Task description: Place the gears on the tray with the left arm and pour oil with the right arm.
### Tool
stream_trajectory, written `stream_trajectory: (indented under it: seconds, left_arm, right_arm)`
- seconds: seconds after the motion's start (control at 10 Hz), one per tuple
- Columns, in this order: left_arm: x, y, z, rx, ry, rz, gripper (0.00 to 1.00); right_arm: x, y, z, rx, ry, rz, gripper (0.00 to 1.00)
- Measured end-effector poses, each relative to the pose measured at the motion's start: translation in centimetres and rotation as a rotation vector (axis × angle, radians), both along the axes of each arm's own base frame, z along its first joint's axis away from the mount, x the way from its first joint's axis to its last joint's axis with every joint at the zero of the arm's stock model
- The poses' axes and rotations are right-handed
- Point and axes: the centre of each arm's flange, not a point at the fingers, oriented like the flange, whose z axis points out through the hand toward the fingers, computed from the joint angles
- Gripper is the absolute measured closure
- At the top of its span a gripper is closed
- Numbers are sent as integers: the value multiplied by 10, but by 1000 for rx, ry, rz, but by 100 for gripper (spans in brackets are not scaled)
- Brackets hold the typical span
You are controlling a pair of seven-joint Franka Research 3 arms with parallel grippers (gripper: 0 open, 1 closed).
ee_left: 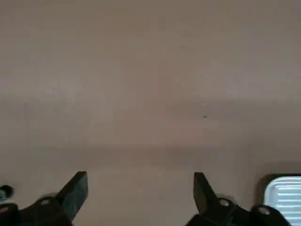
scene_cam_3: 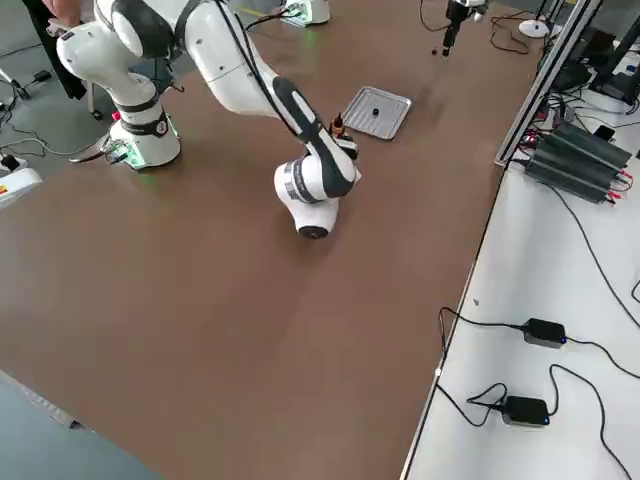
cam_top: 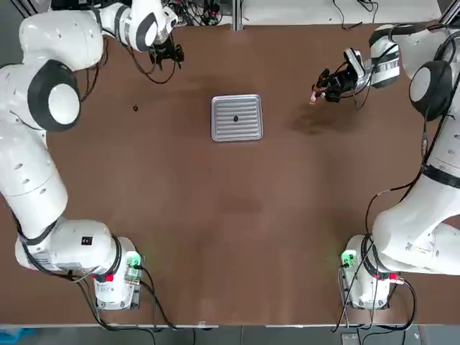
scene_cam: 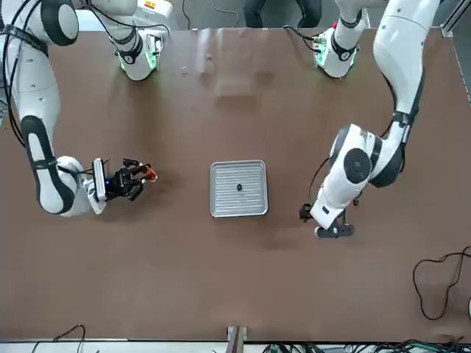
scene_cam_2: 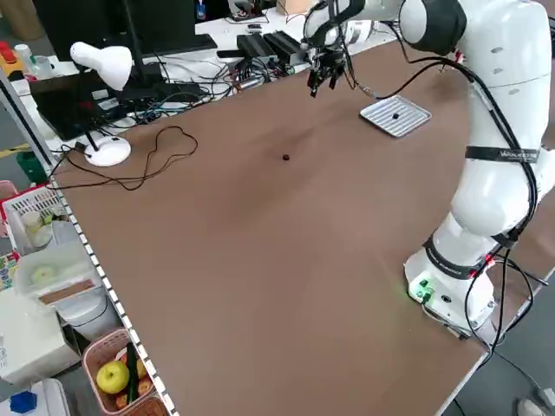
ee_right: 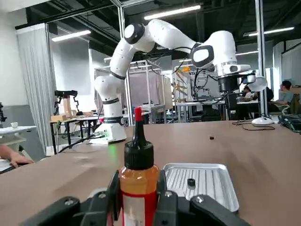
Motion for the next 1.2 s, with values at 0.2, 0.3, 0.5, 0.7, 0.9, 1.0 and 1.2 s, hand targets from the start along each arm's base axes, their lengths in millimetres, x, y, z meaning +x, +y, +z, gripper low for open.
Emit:
stream_trajectory:
  seconds: [0.2, 0.3, 0.5, 0.7, 0.9, 1.0, 1.2]
  left_arm:
    - [2, 82, -3, 9, 22, -46, 1]
    - [3, 125, -7, 10, 21, -63, 1]
    - [-7, 184, -26, -1, -20, -66, 1]
    - [-32, 193, -59, -25, -82, -60, 1]
    - [-50, 193, -77, -17, -80, -84, 1]
    - [-55, 193, -82, -7, -69, -99, 1]
    - [-64, 192, -91, 16, -49, -132, 1]
  right_arm:
    - [1, 15, 2, 0, -5, 23, 68]
    - [1, 21, 2, 0, -7, 34, 68]
    - [5, 30, 6, -6, -22, 54, 68]
    - [7, 36, 8, -10, -29, 68, 68]
    - [6, 38, 8, -10, -29, 72, 68]
    - [5, 43, 7, -11, -27, 78, 68]
    - [3, 61, 3, -27, -28, 101, 68]
